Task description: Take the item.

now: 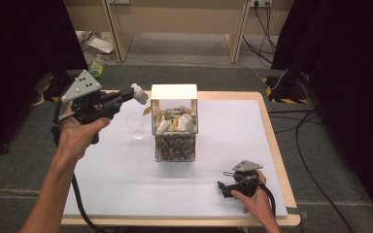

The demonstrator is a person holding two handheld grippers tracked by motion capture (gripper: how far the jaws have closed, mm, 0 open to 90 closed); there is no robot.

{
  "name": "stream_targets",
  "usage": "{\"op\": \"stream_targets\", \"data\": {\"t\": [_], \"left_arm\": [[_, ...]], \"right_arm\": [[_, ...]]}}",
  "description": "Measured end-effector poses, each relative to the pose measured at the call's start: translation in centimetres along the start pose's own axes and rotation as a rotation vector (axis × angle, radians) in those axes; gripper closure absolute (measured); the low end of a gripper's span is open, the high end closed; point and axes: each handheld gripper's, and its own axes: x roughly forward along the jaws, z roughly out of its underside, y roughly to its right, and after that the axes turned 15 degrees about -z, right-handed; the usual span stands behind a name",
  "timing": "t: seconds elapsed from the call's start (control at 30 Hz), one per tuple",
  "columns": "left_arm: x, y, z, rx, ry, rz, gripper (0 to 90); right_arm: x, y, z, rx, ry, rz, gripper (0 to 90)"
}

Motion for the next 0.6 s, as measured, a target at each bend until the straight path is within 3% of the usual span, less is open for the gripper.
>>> {"op": "stream_targets", "data": {"t": [0.33,0.6], "left_arm": [[-0.2,-2.2,1.2,-0.021,0.0,-0.063,88.7],[0.4,-3.6,3.0,-0.063,-0.02,-0.114,88.7]], "right_arm": [[0.0,0.0,0.0,0.004,0.0,-0.001,0.2],[0.0,0.0,0.0,0.0,0.0,0.0,0.2]]}}
